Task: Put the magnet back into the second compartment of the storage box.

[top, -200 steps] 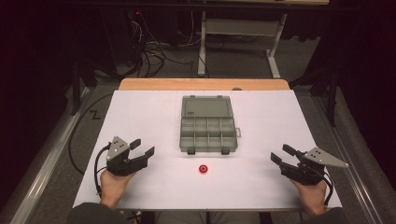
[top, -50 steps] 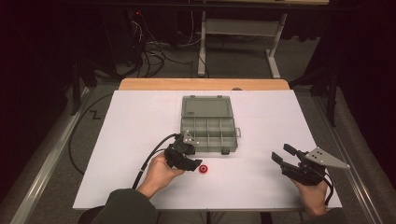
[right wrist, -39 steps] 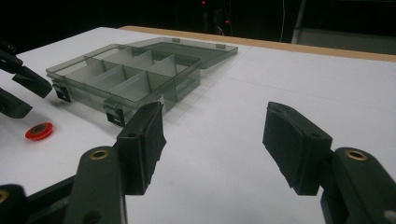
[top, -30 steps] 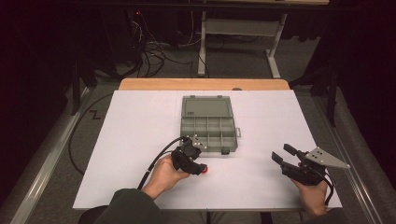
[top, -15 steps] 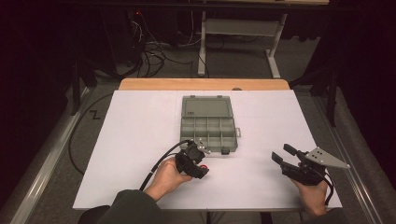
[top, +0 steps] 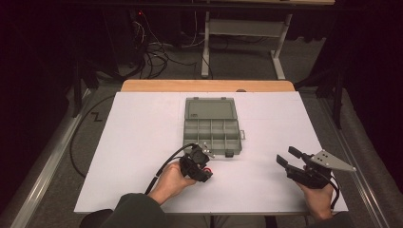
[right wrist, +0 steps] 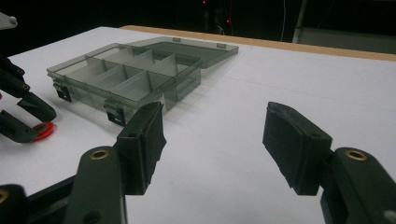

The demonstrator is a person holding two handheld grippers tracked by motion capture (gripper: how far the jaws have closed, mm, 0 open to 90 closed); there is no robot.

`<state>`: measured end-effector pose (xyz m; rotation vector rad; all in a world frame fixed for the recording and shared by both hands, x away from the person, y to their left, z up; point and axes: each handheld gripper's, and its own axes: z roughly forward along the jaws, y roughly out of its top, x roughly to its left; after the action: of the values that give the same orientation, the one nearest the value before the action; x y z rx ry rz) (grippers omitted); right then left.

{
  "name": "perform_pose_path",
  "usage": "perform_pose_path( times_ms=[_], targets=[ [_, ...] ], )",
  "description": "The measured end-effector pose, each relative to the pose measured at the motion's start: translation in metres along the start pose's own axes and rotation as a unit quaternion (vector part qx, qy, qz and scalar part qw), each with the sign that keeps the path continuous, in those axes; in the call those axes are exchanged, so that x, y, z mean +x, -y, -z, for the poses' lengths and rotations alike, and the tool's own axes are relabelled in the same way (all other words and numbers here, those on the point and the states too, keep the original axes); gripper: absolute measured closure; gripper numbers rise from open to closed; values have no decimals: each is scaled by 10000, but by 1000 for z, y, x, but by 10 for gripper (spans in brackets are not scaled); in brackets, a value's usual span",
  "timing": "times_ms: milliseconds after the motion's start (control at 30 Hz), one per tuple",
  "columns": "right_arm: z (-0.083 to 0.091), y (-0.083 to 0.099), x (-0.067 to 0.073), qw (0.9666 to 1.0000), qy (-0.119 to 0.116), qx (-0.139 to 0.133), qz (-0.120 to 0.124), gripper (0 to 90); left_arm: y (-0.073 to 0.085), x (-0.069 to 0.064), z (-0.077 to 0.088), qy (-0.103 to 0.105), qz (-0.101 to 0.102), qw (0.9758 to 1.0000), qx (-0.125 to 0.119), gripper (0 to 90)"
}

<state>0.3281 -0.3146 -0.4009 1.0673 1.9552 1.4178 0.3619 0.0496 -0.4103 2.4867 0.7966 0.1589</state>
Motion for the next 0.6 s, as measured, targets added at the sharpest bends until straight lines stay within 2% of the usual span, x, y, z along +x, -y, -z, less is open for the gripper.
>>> perform_pose_path(
  times_ms=[267, 600],
  targets=[
    [0, 0, 0, 10000, -1, 5, 5, 401, 0, 2, 0, 14, 19, 10000, -3, 607],
    [0, 0, 0, 10000, -11, 4, 4, 401, 0, 1, 0, -30, -73, 10000, 10, 616]
  ],
)
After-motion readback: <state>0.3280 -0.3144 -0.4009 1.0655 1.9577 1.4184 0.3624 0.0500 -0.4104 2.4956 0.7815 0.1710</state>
